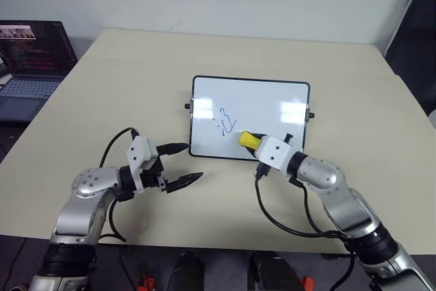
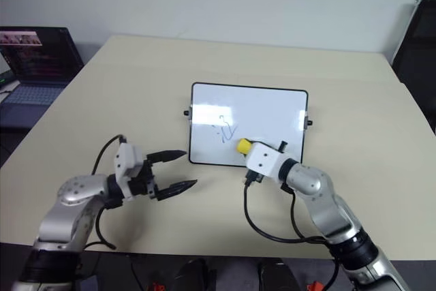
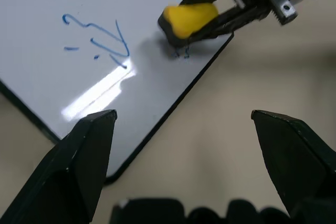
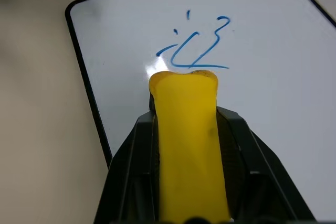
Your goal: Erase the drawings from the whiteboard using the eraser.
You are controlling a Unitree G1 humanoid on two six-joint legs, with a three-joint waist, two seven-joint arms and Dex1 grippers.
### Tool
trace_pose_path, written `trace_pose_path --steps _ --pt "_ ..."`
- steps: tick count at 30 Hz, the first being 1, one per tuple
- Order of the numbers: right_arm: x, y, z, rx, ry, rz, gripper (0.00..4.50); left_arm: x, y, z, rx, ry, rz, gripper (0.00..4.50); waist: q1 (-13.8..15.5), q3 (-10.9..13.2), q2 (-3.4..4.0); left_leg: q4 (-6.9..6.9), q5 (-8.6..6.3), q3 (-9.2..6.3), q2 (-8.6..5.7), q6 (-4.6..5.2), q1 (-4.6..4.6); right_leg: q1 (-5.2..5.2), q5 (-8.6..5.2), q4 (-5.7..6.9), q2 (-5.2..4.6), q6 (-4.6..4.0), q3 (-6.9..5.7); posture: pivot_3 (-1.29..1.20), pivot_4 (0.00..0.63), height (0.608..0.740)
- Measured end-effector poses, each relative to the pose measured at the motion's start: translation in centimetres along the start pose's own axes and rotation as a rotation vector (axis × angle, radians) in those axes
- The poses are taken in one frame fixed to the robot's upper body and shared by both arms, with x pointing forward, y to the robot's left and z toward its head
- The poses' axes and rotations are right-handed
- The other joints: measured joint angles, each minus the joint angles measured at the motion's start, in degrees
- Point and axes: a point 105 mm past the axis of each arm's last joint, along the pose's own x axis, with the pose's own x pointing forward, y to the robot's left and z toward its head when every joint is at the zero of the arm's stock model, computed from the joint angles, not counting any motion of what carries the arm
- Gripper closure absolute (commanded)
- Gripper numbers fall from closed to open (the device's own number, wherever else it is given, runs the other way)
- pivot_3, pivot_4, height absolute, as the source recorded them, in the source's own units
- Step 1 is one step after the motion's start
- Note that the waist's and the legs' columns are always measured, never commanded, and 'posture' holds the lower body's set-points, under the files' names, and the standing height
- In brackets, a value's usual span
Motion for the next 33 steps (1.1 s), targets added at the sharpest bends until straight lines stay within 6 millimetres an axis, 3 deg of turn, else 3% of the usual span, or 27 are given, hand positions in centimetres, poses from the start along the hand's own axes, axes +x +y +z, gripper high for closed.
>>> trace_pose_path --steps 5,12,15,23,28,33 --pt "-0.4 0.3 -2.1 -0.049 0.098 0.043 3.36 1.0 -0.2 0.8 0.011 -0.002 -0.052 0.0 0.0 0.0 0.01 0.01 0.0 -0.07 -0.01 0.0 -0.01 0.04 0.0 0.02 0.0 0.0 -0.07 0.0 0.15 0.74" --pt "-2.1 -2.2 -3.5 -0.029 0.189 -0.051 3.36 1.5 0.1 1.7 0.035 0.0 -0.098 0.0 0.0 0.0 0.02 0.29 0.03 -0.2 -0.03 0.03 0.04 0.28 -0.05 0.06 0.02 0.23 -0.12 0.0 0.15 0.74" --pt "-2.2 -2.2 -3.7 -0.04 0.21 -0.05 3.36 1.6 0.0 1.8 0.032 0.002 -0.111 0.0 0.0 0.0 0.02 0.41 0.04 -0.23 -0.03 0.04 0.11 0.42 -0.11 0.05 0.02 0.08 -0.12 0.0 0.15 0.74" --pt "0.0 1.9 -2.2 -0.043 0.175 0.089 3.36 1.7 0.3 1.8 0.021 0.011 -0.115 0.0 -0.2 0.0 0.04 0.62 0.04 -0.26 -0.03 0.04 0.11 0.52 -0.08 0.05 0.02 0.1 -0.12 0.0 0.15 0.74" --pt "-0.6 0.7 -2.7 -0.068 0.214 0.048 3.36 1.6 0.4 1.6 0.016 0.021 -0.109 0.0 0.2 0.0 0.04 0.67 0.04 -0.3 -0.04 0.05 0.11 0.56 -0.09 0.03 0.02 0.07 -0.16 0.0 0.15 0.74" --pt "-2.9 -1.7 -4.5 -0.096 0.294 -0.021 3.36 1.3 0.8 1.3 -0.005 0.037 -0.084 0.0 0.4 0.0 0.02 0.88 0.04 -0.31 -0.05 0.05 0.14 0.72 -0.07 0.02 -0.01 0.08 -0.15 0.0 0.15 0.74"
